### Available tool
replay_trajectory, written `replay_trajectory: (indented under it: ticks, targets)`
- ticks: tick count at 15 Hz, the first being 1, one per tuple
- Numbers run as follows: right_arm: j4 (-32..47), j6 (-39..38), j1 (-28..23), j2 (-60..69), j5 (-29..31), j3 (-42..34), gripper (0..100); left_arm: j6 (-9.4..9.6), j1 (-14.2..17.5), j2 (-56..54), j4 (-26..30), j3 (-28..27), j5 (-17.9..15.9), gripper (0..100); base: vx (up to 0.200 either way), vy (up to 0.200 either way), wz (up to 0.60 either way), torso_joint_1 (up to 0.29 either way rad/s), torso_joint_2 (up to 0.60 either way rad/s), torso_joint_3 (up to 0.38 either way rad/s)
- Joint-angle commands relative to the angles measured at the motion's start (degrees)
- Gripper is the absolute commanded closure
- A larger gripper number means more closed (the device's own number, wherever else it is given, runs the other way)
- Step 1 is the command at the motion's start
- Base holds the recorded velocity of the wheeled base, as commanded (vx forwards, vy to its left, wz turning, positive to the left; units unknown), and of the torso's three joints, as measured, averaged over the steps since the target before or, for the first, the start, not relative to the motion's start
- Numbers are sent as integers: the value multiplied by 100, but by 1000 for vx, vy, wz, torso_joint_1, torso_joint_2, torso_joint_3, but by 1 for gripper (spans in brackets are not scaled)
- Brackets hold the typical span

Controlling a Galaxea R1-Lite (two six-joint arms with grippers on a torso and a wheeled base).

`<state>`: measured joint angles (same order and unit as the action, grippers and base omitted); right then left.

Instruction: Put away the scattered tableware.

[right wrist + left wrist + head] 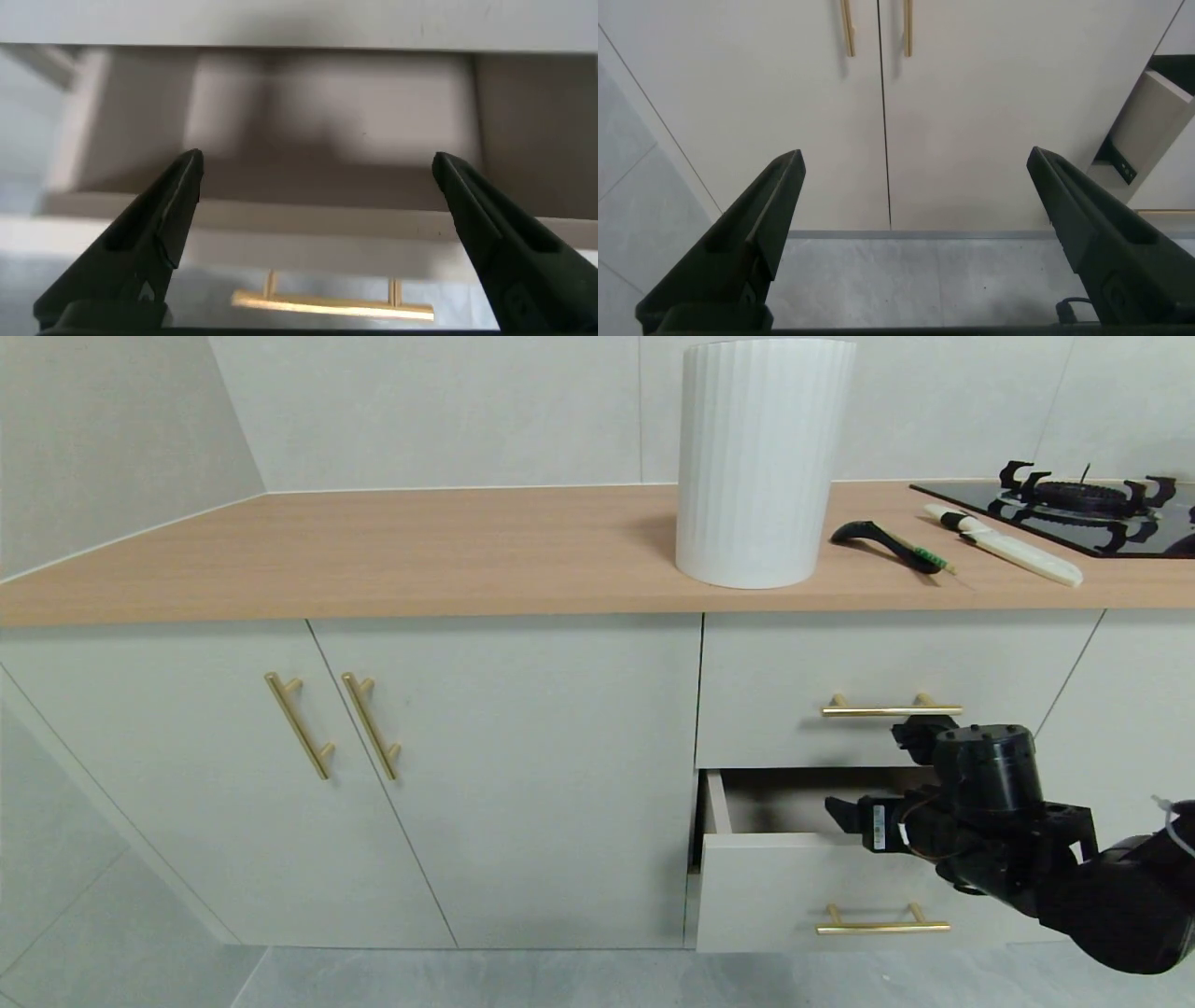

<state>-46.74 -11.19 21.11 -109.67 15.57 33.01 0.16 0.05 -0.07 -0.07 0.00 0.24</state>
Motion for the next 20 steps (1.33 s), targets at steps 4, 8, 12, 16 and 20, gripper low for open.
replay_trajectory:
  ticks: [4,8,12,16,20]
  targets:
    - [16,20,-20,-327,-1,-49,0,2,4,7,-1,0,2,0,0,0,0,0,0,0]
    - [174,29,-20,-187,-27,-76,0,2,4,7,-1,0,2,0,0,0,0,0,0,0]
    - [1044,47,-11,314,-142,-23,0,2,4,7,-1,0,2,0,0,0,0,0,0,0]
    - [2248,100,24,833,-282,127,0,2,-5,7,-1,0,2,0,0,0,0,0,0,0]
    - [3224,407,147,1193,-326,153,0,2,-5,7,-1,0,2,0,0,0,0,0,0,0]
